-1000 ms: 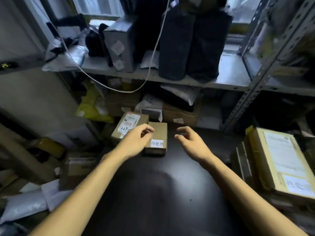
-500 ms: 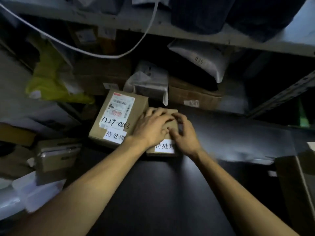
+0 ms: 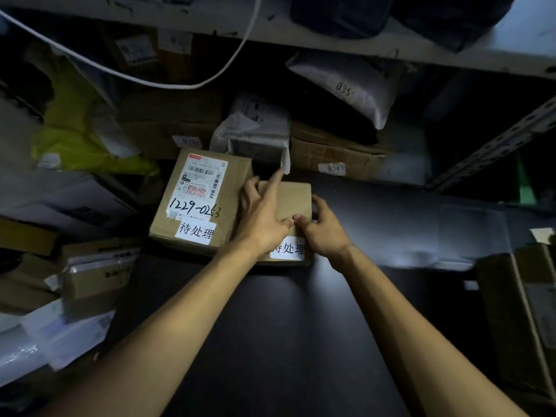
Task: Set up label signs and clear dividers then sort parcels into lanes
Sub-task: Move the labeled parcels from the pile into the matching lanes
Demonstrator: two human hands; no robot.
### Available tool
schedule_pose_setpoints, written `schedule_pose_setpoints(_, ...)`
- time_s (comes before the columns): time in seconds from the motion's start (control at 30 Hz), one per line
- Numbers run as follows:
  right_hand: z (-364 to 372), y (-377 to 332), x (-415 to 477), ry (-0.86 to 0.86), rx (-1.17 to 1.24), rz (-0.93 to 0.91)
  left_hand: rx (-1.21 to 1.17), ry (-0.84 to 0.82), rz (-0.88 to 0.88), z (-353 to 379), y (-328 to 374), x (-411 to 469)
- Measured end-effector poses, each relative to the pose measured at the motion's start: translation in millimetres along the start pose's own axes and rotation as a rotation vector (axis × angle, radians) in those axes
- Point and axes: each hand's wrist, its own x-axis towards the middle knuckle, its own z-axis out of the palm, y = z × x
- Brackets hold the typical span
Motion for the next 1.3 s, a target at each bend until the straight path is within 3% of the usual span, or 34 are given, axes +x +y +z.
schedule_pose_setpoints(0.27, -23, 48, -61, 0.054, -0.014, 0.050, -0.298, -0.094, -0.329, 32, -2, -42)
schedule_pose_setpoints(0.4, -33, 59, -87, 0.052, 0.030, 0.113, -0.371, -0.134, -0.356, 37, 2, -69)
schedule_pose_setpoints(0.53, -36, 61, -115, 0.119, -0.124, 0.112, -0.428, -0.132, -0.348, 49, 22, -96)
schedule_pose_setpoints(0.9, -100, 20, -244, 0.363, 0.011, -0.191, -0.556, 0.061, -0.056, 16, 135, -187)
schedule_pose_setpoints(1.3, -224, 6, -400, 0.497, -0.132, -0.340, -0.655, -0.153, 0.253, 15, 265, -325)
